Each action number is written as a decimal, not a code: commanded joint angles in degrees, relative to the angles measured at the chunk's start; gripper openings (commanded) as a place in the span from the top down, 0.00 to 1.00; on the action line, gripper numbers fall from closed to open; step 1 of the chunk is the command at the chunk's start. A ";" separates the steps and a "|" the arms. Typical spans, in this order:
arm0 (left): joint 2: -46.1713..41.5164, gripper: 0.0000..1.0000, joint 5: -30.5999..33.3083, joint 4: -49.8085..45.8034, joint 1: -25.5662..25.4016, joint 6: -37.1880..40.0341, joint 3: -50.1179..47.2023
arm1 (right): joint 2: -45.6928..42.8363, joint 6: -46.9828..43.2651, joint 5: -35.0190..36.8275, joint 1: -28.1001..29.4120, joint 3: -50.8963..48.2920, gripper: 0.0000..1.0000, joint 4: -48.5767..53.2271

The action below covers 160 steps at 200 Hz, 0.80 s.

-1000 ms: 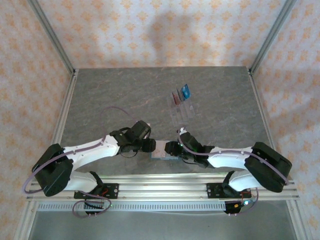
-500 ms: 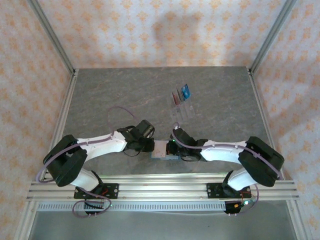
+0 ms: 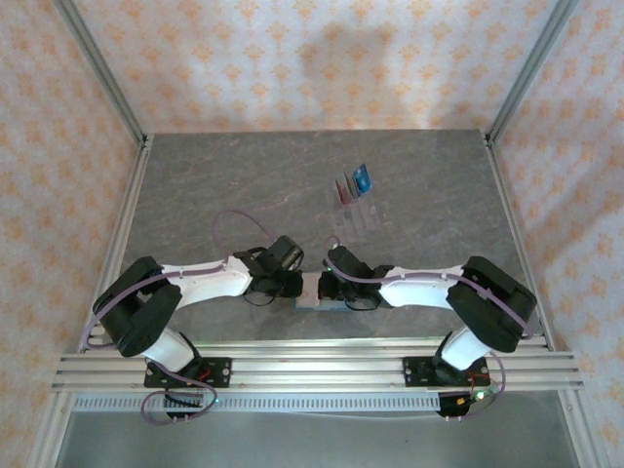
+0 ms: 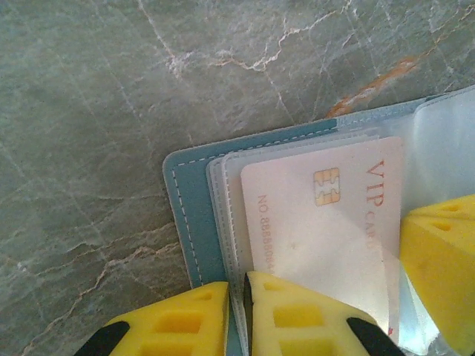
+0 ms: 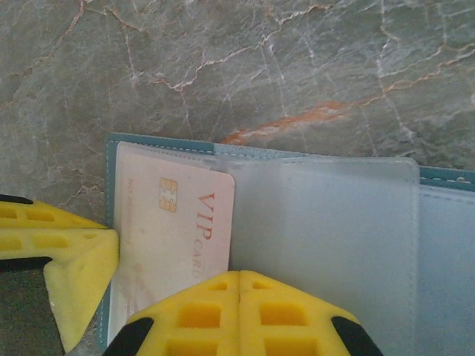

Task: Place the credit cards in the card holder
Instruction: Insert the credit card into the card slot.

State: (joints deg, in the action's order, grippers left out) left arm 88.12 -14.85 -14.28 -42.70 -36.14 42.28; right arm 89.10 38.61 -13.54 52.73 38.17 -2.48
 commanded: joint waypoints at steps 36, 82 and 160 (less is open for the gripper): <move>-0.88 0.85 0.03 1.62 0.29 -1.26 -3.51 | 2.66 0.49 -3.24 0.22 1.18 1.00 -3.12; -1.85 0.85 0.39 1.71 0.25 -1.56 -4.22 | 3.31 1.95 -4.66 0.27 0.10 0.97 -8.38; -8.66 0.83 -0.83 -4.17 2.81 -0.45 -1.53 | 2.85 0.68 -0.95 -0.47 2.35 0.97 -0.65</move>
State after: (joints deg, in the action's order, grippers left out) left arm 82.98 -14.83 -14.44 -41.80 -37.43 39.27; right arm 91.46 39.55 -15.03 52.47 39.35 -5.52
